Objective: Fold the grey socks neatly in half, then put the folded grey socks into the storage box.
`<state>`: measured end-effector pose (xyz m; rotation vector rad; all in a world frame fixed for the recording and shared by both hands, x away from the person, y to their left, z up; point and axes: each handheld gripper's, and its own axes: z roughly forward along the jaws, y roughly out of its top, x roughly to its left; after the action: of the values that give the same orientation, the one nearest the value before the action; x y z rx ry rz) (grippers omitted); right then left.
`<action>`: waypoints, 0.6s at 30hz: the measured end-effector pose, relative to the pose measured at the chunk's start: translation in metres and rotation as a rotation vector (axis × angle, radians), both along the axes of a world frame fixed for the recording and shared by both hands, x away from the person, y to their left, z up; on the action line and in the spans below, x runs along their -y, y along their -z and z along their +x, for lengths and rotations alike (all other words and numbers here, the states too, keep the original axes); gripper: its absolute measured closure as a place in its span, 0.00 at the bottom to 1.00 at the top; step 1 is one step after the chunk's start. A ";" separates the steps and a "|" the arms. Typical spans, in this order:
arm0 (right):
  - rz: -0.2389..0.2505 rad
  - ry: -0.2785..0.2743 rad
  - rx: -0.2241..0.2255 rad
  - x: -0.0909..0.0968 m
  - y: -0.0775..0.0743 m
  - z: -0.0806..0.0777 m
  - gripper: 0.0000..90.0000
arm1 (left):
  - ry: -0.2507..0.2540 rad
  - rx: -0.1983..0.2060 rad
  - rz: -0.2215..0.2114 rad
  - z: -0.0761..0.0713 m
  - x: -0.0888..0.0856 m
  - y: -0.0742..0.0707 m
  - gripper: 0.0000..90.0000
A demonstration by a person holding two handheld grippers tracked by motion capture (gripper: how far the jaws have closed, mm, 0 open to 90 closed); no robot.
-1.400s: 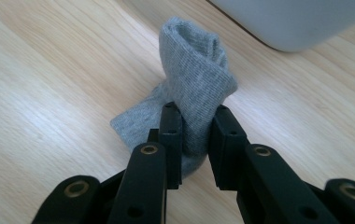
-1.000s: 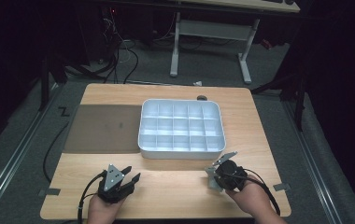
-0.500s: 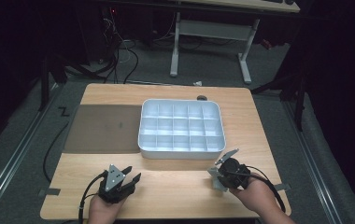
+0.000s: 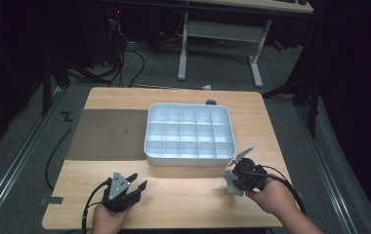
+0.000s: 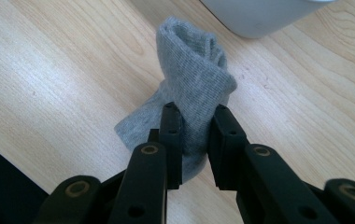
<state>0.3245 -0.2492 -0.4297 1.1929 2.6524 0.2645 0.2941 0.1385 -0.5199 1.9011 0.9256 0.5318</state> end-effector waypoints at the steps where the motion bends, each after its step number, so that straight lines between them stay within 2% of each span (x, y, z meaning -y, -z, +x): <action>1: -0.001 0.002 -0.003 0.000 -0.002 0.001 0.87 | 0.000 0.001 0.001 0.000 0.000 0.000 0.61; 7: 0.011 -0.005 -0.007 -0.001 -0.017 0.007 0.87 | 0.002 -0.003 -0.001 0.000 -0.001 0.000 0.62; 10: 0.015 -0.008 -0.009 -0.002 -0.025 0.012 0.87 | 0.001 -0.028 -0.032 0.001 -0.004 -0.001 0.60; 18: 0.016 -0.014 -0.011 -0.008 -0.048 0.027 0.87 | 0.003 -0.013 -0.047 -0.001 -0.009 -0.004 0.56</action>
<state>0.3516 -0.2413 -0.3812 1.1845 2.6733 0.2825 0.2928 0.1475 -0.5154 1.8657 0.9352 0.4926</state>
